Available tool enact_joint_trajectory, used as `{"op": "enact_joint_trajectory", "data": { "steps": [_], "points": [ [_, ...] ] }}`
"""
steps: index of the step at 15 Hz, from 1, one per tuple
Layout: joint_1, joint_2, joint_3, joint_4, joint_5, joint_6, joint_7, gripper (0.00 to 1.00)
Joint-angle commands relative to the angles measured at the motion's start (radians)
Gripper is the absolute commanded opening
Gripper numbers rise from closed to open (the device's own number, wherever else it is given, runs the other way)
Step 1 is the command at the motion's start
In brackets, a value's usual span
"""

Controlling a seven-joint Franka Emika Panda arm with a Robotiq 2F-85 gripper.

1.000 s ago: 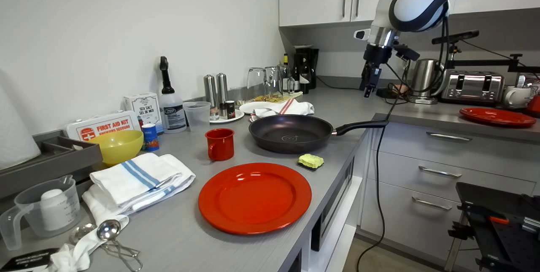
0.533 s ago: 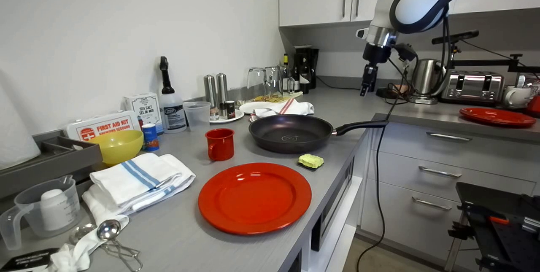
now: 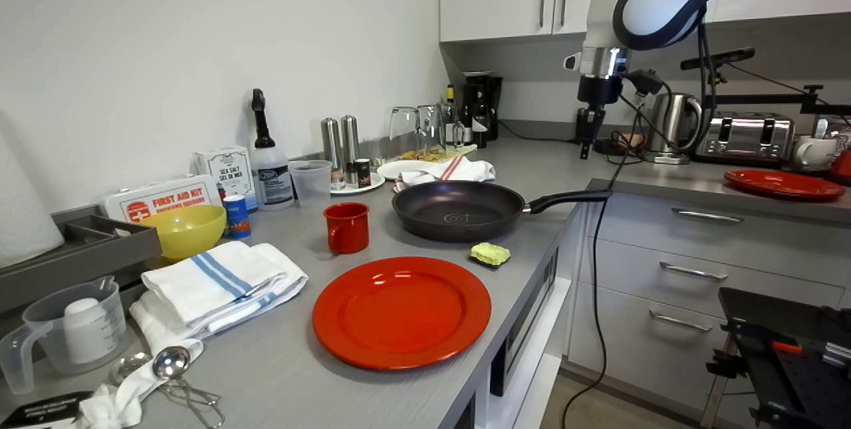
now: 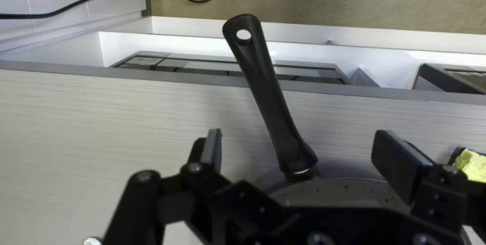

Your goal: Move the pan to the left

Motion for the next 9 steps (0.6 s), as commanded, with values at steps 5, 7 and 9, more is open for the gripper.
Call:
{"op": "enact_joint_trajectory", "data": {
  "steps": [5, 7, 9],
  "points": [
    [0.028, -0.042, -0.001, 0.014, 0.041, -0.159, -0.004, 1.00],
    [0.032, -0.049, -0.004, 0.014, 0.053, -0.183, -0.017, 1.00],
    [0.029, -0.031, -0.004, 0.008, 0.030, -0.149, -0.001, 1.00]
  ]
}}
